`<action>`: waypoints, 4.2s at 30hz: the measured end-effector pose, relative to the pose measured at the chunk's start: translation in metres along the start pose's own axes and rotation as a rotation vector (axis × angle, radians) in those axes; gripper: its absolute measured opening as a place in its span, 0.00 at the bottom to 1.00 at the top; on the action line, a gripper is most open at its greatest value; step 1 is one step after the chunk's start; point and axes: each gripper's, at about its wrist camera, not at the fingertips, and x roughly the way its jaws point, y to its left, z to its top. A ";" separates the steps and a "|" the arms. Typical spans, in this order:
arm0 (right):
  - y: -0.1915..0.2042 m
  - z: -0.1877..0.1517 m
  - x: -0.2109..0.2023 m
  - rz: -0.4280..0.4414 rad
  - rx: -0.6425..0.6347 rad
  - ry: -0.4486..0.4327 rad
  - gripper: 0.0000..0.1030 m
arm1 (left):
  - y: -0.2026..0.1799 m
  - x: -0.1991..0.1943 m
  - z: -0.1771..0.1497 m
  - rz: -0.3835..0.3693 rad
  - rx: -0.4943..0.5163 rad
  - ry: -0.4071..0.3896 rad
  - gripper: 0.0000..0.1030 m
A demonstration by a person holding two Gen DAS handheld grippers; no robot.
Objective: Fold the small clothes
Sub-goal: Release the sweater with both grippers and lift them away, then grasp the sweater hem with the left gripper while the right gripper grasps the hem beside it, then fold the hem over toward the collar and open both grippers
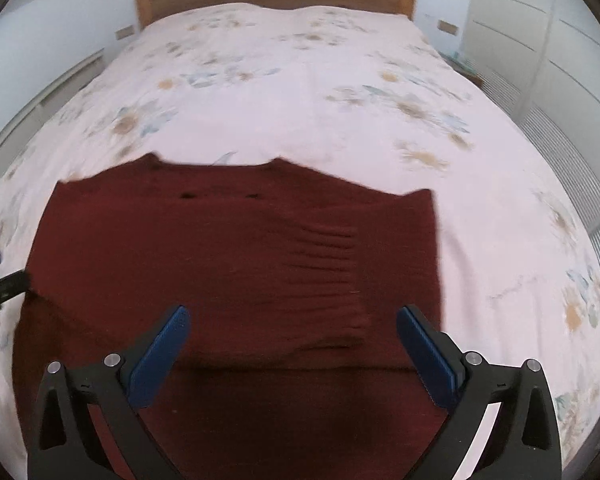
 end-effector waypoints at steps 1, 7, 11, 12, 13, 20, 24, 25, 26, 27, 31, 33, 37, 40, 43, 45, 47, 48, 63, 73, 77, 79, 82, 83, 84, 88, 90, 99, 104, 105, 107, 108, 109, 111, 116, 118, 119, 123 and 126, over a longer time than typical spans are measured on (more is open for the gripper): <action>0.010 -0.004 0.007 0.000 -0.026 0.010 1.00 | -0.012 0.003 0.001 -0.008 0.016 -0.009 0.99; 0.032 -0.024 0.053 -0.048 -0.111 0.067 1.00 | -0.061 0.051 -0.014 -0.018 0.064 0.047 0.99; 0.001 -0.032 0.062 -0.027 0.002 0.063 1.00 | -0.048 0.072 -0.018 0.011 0.074 0.034 0.99; -0.007 -0.032 0.063 -0.023 0.030 0.062 1.00 | -0.042 0.072 -0.020 0.008 0.079 0.040 0.99; -0.014 -0.034 0.063 -0.021 0.052 0.059 1.00 | -0.038 0.072 -0.021 0.001 0.083 0.051 0.99; -0.031 -0.040 0.060 0.005 0.089 0.058 1.00 | -0.016 0.071 -0.029 -0.065 0.044 0.046 0.99; -0.030 -0.043 0.043 0.033 0.080 0.068 1.00 | -0.008 0.058 -0.029 -0.043 -0.013 0.054 0.99; -0.029 -0.045 0.037 0.033 0.075 0.069 1.00 | -0.006 0.053 -0.028 -0.022 -0.012 0.058 0.99; -0.029 -0.048 0.029 0.027 0.067 0.067 1.00 | -0.009 0.041 -0.032 0.000 -0.012 0.054 0.99; -0.030 -0.051 0.021 0.020 0.062 0.064 1.00 | -0.010 0.029 -0.037 0.011 -0.017 0.044 0.99; -0.040 -0.063 -0.007 0.029 0.118 0.037 1.00 | 0.008 -0.009 -0.052 -0.004 -0.081 -0.003 0.99; -0.046 -0.073 -0.021 0.034 0.170 0.031 1.00 | 0.013 -0.025 -0.061 -0.003 -0.097 -0.010 0.99; -0.057 -0.090 -0.039 0.018 0.241 0.027 1.00 | 0.012 -0.053 -0.081 -0.023 -0.120 -0.031 0.99; -0.064 -0.105 -0.052 0.000 0.248 0.038 1.00 | 0.013 -0.071 -0.101 -0.055 -0.139 -0.035 0.99; -0.066 -0.121 -0.059 -0.022 0.236 0.058 1.00 | 0.016 -0.079 -0.117 -0.046 -0.170 -0.036 0.99; -0.067 -0.131 -0.060 -0.027 0.231 0.075 1.00 | 0.019 -0.081 -0.129 -0.033 -0.189 -0.019 0.99; -0.066 -0.143 -0.059 -0.032 0.227 0.095 1.00 | 0.021 -0.078 -0.141 -0.026 -0.205 0.016 0.99; -0.066 -0.149 -0.057 -0.036 0.223 0.107 1.00 | 0.022 -0.077 -0.146 -0.026 -0.208 0.028 0.99; -0.062 -0.206 -0.026 0.005 0.195 0.261 0.91 | 0.021 -0.040 -0.203 -0.023 -0.194 0.198 0.93; -0.056 -0.196 -0.043 0.105 0.179 0.254 0.12 | 0.005 -0.043 -0.192 -0.185 -0.149 0.204 0.09; -0.064 -0.181 -0.059 0.143 0.191 0.220 0.12 | 0.003 -0.058 -0.184 -0.214 -0.134 0.189 0.08; -0.069 -0.175 -0.067 0.169 0.209 0.201 0.11 | 0.004 -0.067 -0.177 -0.220 -0.129 0.176 0.08; -0.077 -0.164 -0.076 0.204 0.234 0.173 0.11 | 0.003 -0.080 -0.167 -0.239 -0.122 0.161 0.08; -0.080 -0.159 -0.079 0.215 0.243 0.163 0.11 | 0.002 -0.085 -0.161 -0.245 -0.115 0.152 0.08; -0.082 -0.156 -0.081 0.223 0.250 0.156 0.11 | -0.001 -0.089 -0.156 -0.245 -0.109 0.146 0.08; -0.091 -0.151 -0.088 0.257 0.272 0.126 0.11 | 0.000 -0.106 -0.132 -0.259 -0.099 0.109 0.08; -0.094 -0.141 -0.090 0.280 0.283 0.108 0.11 | 0.005 -0.113 -0.122 -0.271 -0.109 0.093 0.08; -0.099 -0.065 -0.102 0.307 0.305 -0.028 0.11 | 0.022 -0.125 -0.059 -0.265 -0.115 0.003 0.08; -0.104 -0.018 -0.091 0.285 0.307 -0.071 0.11 | 0.032 -0.121 -0.017 -0.250 -0.135 -0.038 0.08; -0.105 -0.010 -0.087 0.279 0.311 -0.074 0.11 | 0.035 -0.118 -0.008 -0.242 -0.143 -0.044 0.08; -0.108 0.009 -0.077 0.268 0.315 -0.076 0.11 | 0.041 -0.112 0.007 -0.230 -0.158 -0.050 0.08; -0.110 0.016 -0.072 0.266 0.317 -0.074 0.11 | 0.044 -0.108 0.016 -0.220 -0.165 -0.050 0.08; -0.112 0.027 -0.065 0.268 0.319 -0.068 0.11 | 0.046 -0.102 0.023 -0.208 -0.168 -0.050 0.08; -0.111 0.042 -0.053 0.258 0.310 -0.053 0.11 | 0.051 -0.091 0.036 -0.190 -0.172 -0.043 0.08; -0.105 0.072 -0.011 0.212 0.282 0.013 0.11 | 0.057 -0.058 0.057 -0.140 -0.162 0.009 0.08; -0.100 0.078 0.010 0.188 0.268 0.054 0.11 | 0.057 -0.038 0.061 -0.111 -0.167 0.028 0.08; -0.097 0.079 0.017 0.180 0.261 0.070 0.11 | 0.056 -0.027 0.063 -0.097 -0.168 0.042 0.08; -0.089 0.079 0.045 0.142 0.239 0.119 0.14 | 0.051 0.005 0.061 -0.032 -0.167 0.084 0.11; -0.089 0.077 0.055 0.130 0.252 0.128 0.16 | 0.043 0.016 0.061 0.032 -0.148 0.092 0.11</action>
